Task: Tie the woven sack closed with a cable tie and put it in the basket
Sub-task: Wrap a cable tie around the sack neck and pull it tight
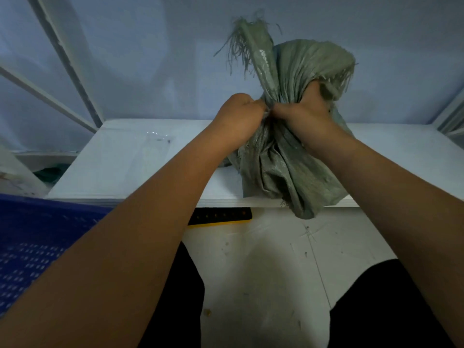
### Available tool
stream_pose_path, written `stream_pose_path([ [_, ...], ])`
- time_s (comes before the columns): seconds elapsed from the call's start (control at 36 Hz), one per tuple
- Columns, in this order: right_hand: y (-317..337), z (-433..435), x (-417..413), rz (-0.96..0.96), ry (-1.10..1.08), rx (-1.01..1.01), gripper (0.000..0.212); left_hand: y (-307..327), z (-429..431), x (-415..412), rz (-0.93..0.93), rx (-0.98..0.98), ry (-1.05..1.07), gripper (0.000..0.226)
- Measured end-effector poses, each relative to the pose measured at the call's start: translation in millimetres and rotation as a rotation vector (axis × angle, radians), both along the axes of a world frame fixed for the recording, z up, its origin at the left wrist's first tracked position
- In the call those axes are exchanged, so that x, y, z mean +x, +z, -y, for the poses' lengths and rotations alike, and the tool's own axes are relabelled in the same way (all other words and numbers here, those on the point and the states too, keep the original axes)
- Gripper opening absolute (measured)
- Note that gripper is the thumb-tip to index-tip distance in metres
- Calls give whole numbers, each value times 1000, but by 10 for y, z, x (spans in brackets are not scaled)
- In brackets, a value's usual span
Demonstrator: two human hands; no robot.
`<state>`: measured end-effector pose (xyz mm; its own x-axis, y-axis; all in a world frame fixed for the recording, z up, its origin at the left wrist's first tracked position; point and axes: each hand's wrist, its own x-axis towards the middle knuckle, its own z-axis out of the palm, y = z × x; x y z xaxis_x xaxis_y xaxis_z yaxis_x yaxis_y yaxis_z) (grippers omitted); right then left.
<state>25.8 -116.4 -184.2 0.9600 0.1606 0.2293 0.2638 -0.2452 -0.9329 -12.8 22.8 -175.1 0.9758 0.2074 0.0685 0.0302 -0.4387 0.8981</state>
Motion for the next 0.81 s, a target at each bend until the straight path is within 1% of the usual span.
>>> stream_pose_path([
  [0.11,-25,-16,-29,34,36,-51,83,-31,12,-31,-69,94,-22,35],
  [0.19,-35,-18,-45,41,60,-90,83,-18,33,-32,-98,106,-58,33],
  [0.25,-29,-14,-51,50,61,-109,80,-2,35,-51,-90,94,-66,29],
  [0.33,-31,-6,-58,51,64,-99,77,-4,24,-80,-50,90,-75,31],
  [0.39,-34,-1,-68,39,70,-80,82,2,27,-101,-21,92,-85,30],
  [0.44,-26,8,-70,22,81,-62,91,10,31,-105,-5,90,-79,28],
  [0.53,-6,30,-64,-20,93,-29,99,-3,34,-98,38,99,-72,39],
  [0.58,-10,42,-63,-31,92,-15,91,-12,38,-99,66,97,-71,39],
  [0.67,-7,50,-57,-27,82,4,77,-23,59,-101,111,93,-65,34],
  [0.72,0,53,-57,-30,85,13,76,-24,77,-105,129,85,-54,29],
  [0.81,10,70,-57,-37,103,28,80,-24,95,-99,140,91,-45,26],
])
